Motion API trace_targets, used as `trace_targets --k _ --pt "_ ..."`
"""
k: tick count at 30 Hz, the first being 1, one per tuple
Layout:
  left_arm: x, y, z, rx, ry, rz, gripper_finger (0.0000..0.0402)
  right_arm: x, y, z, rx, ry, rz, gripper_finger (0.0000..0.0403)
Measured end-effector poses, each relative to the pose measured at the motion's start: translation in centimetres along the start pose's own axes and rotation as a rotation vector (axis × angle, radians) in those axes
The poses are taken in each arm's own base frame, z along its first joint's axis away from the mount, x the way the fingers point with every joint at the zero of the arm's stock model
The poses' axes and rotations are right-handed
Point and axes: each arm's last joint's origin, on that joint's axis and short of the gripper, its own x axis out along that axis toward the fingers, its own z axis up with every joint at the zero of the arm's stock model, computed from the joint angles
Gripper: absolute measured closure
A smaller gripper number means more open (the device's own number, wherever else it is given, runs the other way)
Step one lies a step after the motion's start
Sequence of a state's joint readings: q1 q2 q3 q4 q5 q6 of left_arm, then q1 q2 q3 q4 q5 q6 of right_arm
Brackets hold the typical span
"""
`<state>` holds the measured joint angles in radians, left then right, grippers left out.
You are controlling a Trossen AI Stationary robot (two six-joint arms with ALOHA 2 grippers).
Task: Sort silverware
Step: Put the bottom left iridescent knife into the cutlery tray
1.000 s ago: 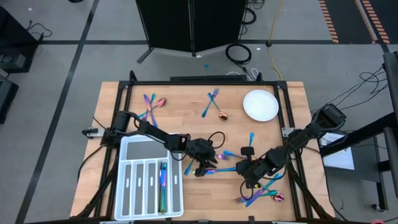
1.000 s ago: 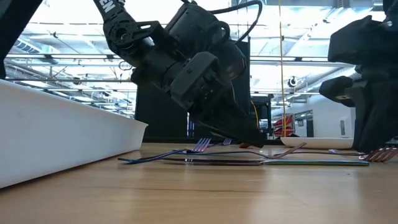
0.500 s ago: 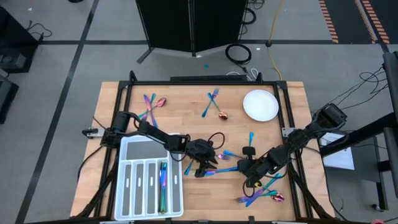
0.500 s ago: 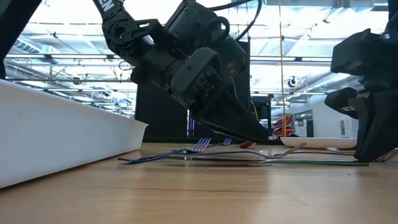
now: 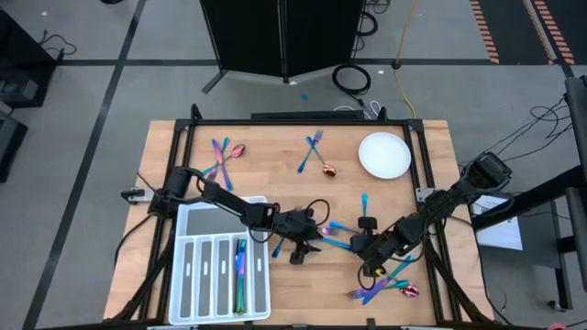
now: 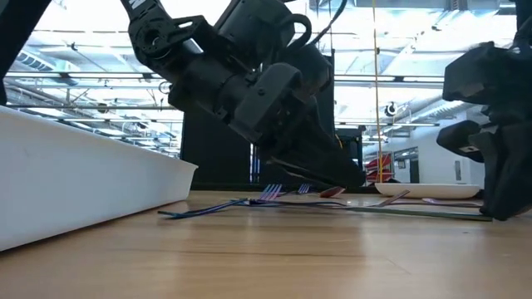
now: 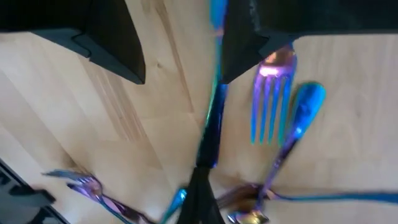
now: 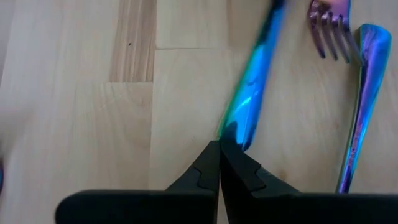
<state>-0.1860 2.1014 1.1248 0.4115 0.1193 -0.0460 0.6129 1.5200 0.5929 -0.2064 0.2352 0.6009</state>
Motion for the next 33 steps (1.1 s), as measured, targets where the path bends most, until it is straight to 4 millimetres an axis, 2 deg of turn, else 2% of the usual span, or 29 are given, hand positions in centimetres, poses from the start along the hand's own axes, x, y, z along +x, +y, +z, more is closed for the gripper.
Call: trace_targets --k 8,16,24,33 --pt "0.1 -0.1 0.2 0.052 -0.031 0.118 0.0178 0.0 0.0 0.0 -0.018 0.002 0.005 0.0403" --pt "0.1 0.5 0.0 0.084 -0.013 0.097 0.0178 0.0 0.0 -0.1 -0.052 0.008 -0.001 0.0403" --pt "-0.2 2.3 0.1 0.052 -0.012 0.072 0.0178 0.2 -0.4 -0.6 -0.092 0.020 -0.017 0.0403" --pt "-0.2 2.2 -0.2 0.049 0.013 0.047 0.0178 0.3 -0.5 -0.8 -0.101 0.023 -0.020 0.0403"
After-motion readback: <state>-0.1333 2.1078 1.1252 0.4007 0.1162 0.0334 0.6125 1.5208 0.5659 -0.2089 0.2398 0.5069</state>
